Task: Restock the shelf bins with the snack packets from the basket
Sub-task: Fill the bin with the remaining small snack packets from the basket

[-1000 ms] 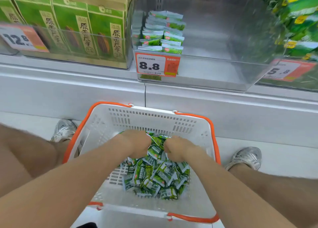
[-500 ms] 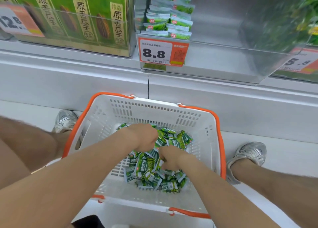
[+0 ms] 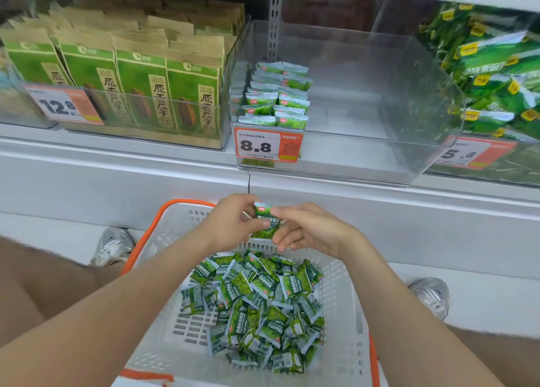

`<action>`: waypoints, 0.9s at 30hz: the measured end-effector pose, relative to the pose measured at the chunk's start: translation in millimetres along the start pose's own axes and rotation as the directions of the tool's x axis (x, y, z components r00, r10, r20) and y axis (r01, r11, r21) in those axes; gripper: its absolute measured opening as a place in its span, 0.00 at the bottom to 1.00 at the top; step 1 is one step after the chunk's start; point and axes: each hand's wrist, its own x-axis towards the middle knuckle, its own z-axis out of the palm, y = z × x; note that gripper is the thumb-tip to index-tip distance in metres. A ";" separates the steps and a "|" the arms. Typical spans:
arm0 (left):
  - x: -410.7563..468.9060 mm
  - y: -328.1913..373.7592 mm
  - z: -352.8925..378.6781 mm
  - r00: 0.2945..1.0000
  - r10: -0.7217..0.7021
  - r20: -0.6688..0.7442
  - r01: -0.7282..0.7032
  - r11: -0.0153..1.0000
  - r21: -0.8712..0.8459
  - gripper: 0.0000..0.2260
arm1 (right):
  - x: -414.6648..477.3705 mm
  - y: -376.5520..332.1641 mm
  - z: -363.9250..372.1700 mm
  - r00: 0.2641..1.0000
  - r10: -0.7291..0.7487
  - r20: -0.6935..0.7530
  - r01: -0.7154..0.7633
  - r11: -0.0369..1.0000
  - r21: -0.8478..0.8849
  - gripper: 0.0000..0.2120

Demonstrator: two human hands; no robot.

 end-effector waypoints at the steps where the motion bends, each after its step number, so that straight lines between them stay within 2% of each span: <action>1: 0.5 3.4 -5.5 1.000 -0.014 -0.013 0.013 0.998 -0.066 0.10 | -4.9 -5.3 -2.6 0.996 -0.087 -0.019 0.085 0.992 -0.089 0.18; 4: 1.5 9.4 -14.3 0.997 -0.066 0.029 0.070 0.980 -0.185 0.13 | -9.7 -16.8 -4.6 0.961 -0.251 -0.118 0.207 0.932 -0.299 0.14; 7: -0.9 21.4 -17.5 1.000 0.015 0.002 -0.015 0.996 -0.093 0.08 | -14.5 -30.9 -4.8 0.960 -0.259 -0.108 0.209 0.916 -0.343 0.13; 10: -9.0 39.7 -21.5 0.962 0.199 -0.188 -0.185 0.979 0.088 0.05 | -26.7 -53.9 -4.3 0.958 -0.283 -0.050 0.240 0.884 -0.402 0.14; 12: -16.4 58.0 -28.5 0.876 0.352 -0.328 -0.295 0.932 0.212 0.02 | -42.1 -78.4 -2.6 0.948 -0.314 -0.049 0.253 0.838 -0.483 0.16; 14: -20.6 78.4 -38.5 0.740 0.508 -0.442 -0.380 0.857 0.348 0.07 | -64.7 -107.2 -1.1 0.932 -0.359 -0.045 0.257 0.745 -0.615 0.18; 17: -14.6 104.1 -56.8 0.531 0.631 -0.566 -0.397 0.775 0.491 0.07 | -101.4 -144.6 -8.2 0.881 -0.469 -0.064 0.290 0.642 -0.710 0.15; 19: -8.7 114.9 -67.5 0.455 0.689 -0.563 -0.369 0.722 0.586 0.06 | -118.3 -159.3 -19.5 0.834 -0.545 -0.089 0.357 0.655 -0.666 0.16; 21: -3.8 118.1 -73.5 0.454 0.732 -0.508 -0.309 0.664 0.681 0.08 | -123.4 -167.0 -30.2 0.751 -0.640 -0.162 0.465 0.688 -0.557 0.14; 23: -0.2 114.6 -74.5 0.509 0.752 -0.419 -0.250 0.594 0.764 0.10 | -114.7 -170.1 -40.3 0.653 -0.698 -0.295 0.544 0.703 -0.459 0.10; 25: 1.9 108.7 -71.4 0.614 0.716 -0.331 -0.189 0.541 0.819 0.11 | -94.4 -169.0 -50.0 0.593 -0.693 -0.410 0.527 0.719 -0.453 0.06; 27: 3.4 104.9 -69.0 0.729 0.626 -0.277 -0.121 0.517 0.847 0.12 | -72.3 -167.1 -57.2 0.607 -0.649 -0.459 0.404 0.749 -0.525 0.05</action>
